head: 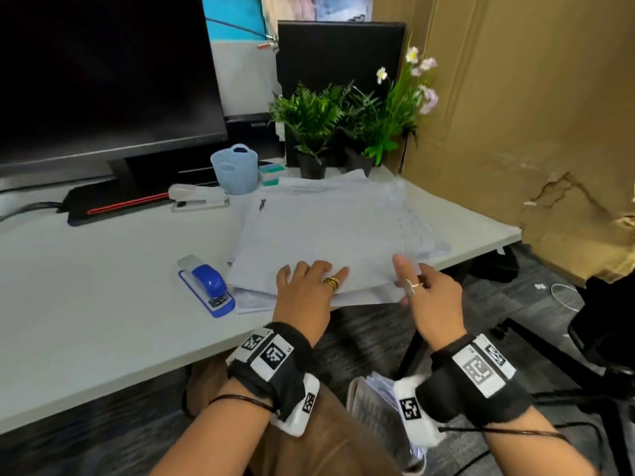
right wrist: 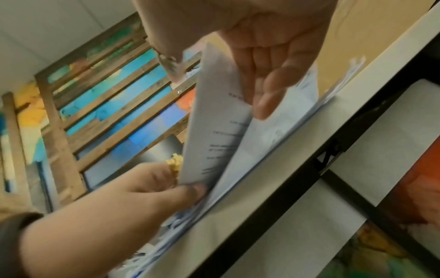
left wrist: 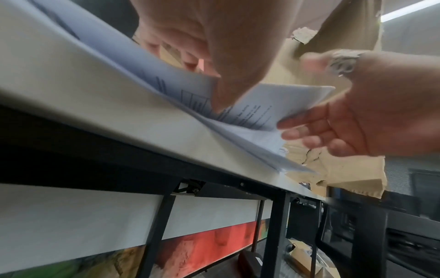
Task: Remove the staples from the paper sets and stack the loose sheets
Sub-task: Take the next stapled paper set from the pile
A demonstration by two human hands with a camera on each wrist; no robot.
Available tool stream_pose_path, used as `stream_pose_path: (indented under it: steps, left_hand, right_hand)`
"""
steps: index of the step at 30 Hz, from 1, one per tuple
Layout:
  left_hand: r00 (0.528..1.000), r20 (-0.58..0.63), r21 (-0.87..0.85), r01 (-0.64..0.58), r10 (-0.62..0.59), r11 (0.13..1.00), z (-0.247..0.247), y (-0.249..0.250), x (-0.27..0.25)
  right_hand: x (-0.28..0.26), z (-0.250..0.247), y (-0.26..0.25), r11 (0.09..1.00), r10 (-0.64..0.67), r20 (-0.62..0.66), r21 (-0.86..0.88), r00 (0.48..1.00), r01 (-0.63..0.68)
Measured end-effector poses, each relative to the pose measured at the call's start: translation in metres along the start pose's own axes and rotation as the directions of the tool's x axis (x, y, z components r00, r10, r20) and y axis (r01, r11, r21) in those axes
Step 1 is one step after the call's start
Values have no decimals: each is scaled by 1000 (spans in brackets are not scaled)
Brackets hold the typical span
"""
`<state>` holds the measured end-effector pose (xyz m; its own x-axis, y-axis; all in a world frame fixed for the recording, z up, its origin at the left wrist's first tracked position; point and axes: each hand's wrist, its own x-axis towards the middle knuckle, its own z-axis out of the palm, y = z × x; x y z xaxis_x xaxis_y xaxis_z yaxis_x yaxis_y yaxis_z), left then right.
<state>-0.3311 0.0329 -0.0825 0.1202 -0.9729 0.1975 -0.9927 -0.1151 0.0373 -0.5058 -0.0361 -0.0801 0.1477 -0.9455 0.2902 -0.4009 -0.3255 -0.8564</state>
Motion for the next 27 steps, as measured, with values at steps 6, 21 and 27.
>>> stream_pose_path:
  steps: [6,21,27]
  left_hand:
    - [997,63,-190,-41,54,981,-20,0,-10]
    - [676,-705,314,28,213,949,-217,-68,-69]
    - [740,-669,426,315,61,848,-220,-113,-125]
  right_hand:
    - [4,20,-19,985,-100,-42,136,994,105]
    - [-8,45,-187,556,-795,85,499,600,665]
    - [6,137,-177,868,-341,614,-84,712,489]
